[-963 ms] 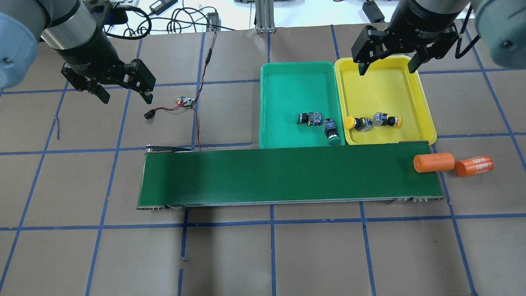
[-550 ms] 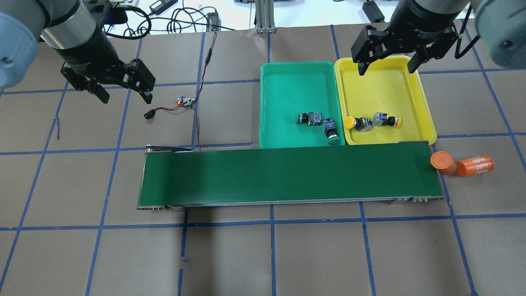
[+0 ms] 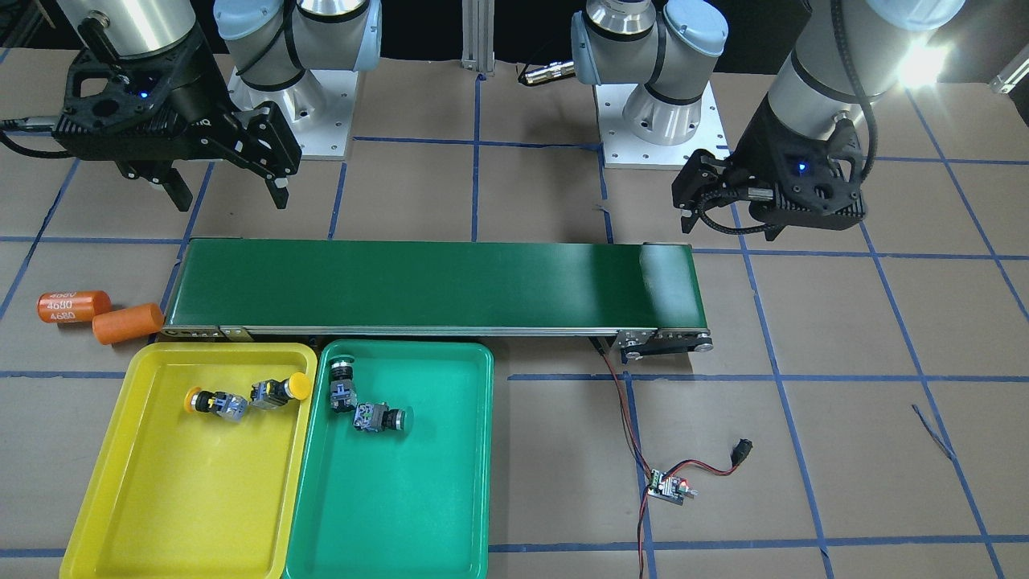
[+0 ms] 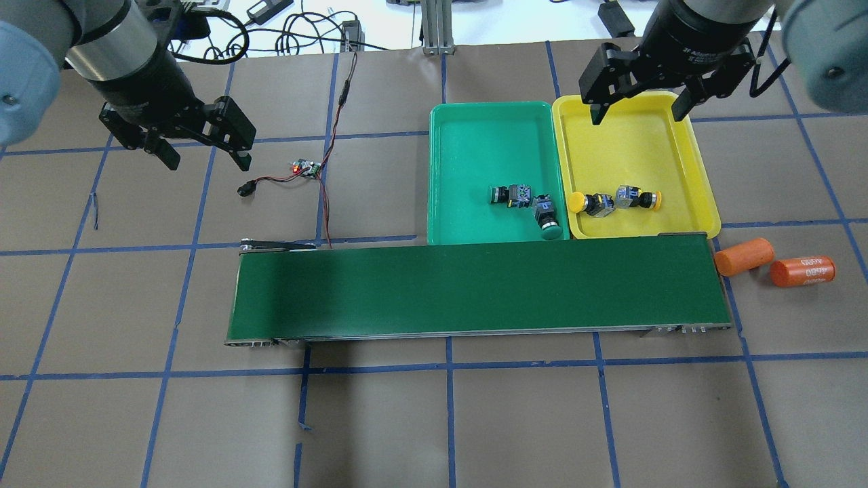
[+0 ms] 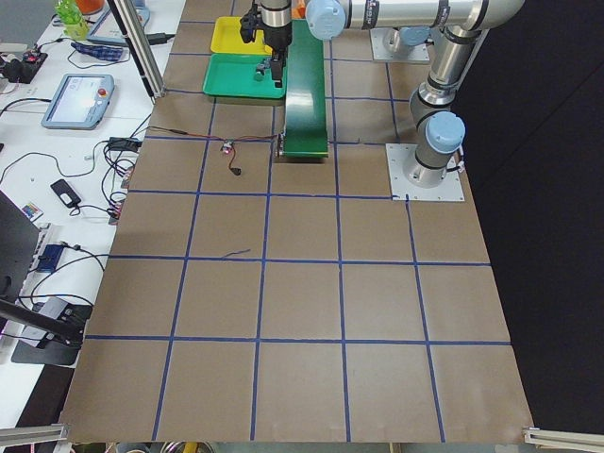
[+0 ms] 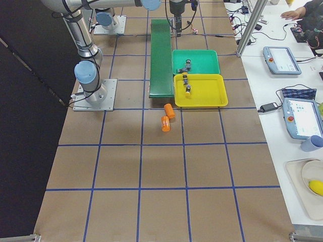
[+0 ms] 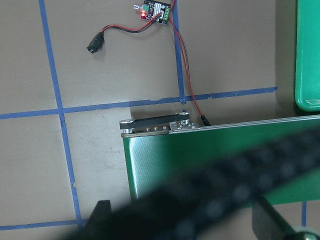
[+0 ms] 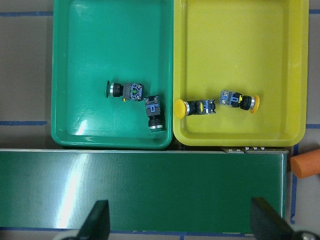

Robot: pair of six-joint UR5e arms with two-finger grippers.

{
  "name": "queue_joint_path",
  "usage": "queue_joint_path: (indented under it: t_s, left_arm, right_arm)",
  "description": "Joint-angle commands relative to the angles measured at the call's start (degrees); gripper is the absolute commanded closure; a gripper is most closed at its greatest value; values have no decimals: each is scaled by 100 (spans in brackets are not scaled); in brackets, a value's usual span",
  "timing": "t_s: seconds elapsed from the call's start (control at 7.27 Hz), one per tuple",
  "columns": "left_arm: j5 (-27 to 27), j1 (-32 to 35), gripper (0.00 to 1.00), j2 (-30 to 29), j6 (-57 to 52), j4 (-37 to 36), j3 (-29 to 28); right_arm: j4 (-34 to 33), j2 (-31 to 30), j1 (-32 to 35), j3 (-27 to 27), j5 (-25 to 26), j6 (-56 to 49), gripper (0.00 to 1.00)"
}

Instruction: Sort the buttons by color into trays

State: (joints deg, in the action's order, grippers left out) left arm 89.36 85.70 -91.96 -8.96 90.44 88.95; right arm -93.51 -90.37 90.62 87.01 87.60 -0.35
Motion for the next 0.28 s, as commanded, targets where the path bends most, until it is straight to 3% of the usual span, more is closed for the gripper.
queue_joint_path:
  t_s: [0.0, 0.14]
  left_arm:
    - [2, 0, 0, 2, 0, 0, 9]
    - [-7, 0, 0, -6, 9, 0, 0]
  right_arm:
    - [0, 2, 0, 0, 12, 0, 0]
    - [0, 2, 0, 0, 3, 0, 0]
